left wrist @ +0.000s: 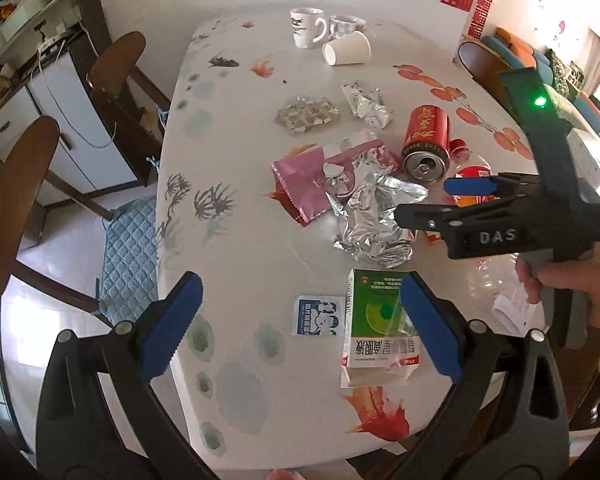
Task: Collect trash
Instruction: 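Move the right gripper to the crumpled silver foil and close on it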
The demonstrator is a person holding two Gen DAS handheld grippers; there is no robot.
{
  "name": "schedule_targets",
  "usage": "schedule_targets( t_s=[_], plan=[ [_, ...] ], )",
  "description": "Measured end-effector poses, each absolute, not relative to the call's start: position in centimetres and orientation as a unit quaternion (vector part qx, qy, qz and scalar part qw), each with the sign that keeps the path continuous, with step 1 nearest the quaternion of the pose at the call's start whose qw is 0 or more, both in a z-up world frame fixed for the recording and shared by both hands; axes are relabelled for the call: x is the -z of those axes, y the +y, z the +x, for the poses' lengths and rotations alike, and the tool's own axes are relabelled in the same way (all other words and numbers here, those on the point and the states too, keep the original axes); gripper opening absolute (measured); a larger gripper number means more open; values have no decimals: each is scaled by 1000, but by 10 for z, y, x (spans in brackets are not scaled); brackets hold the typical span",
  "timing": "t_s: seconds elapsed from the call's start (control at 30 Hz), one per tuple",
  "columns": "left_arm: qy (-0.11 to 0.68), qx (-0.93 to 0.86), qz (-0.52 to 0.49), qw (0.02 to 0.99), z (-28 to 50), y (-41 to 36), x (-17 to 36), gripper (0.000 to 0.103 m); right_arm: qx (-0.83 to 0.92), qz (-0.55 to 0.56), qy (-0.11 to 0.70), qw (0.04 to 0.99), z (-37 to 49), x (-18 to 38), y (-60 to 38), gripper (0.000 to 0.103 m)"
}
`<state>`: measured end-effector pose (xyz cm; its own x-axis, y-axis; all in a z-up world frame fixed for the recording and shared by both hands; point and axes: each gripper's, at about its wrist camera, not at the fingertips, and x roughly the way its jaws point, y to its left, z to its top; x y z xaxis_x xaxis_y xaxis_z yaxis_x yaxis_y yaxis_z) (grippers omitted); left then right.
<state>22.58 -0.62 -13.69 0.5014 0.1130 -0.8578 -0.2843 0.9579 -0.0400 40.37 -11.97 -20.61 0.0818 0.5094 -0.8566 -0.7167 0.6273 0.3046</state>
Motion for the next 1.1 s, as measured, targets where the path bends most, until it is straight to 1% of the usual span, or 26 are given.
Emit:
schedule_targets(
  t_s=[0.43,0.47,0.5,0.57,0.67,0.87,0.9,0.93,1.0,1.1],
  plan=[
    [491,-124,-92,857,227,-4,143,97,-426,-151,516,727,405,224,-96,96],
    [491,-126,-91,857,227,-4,143,97,-429,-150,514,728,405,224,-96,94],
    [491,-127,-90,857,227,-4,144,97,-431,-149,512,727,404,224,-95,85],
    [491,-128,-89,857,227,-3,144,97,-424,-167,517,724,405,228,-90,70],
    [491,-129,-96,856,227,-1,146,97,-432,-167,537,705,408,235,-84,70],
    [499,-118,-89,854,239,1,156,97,-431,-189,535,701,408,236,-74,70],
    [506,-112,-83,851,245,1,161,97,-428,-191,539,700,409,238,-74,67],
    [512,-112,-77,848,251,1,164,97,-426,-191,543,698,411,240,-75,55],
    [509,-103,-80,851,262,6,169,97,-428,-190,549,692,413,242,-76,47],
    [509,-99,-98,850,276,14,174,97,-429,-181,555,689,417,243,-78,44]
  ],
)
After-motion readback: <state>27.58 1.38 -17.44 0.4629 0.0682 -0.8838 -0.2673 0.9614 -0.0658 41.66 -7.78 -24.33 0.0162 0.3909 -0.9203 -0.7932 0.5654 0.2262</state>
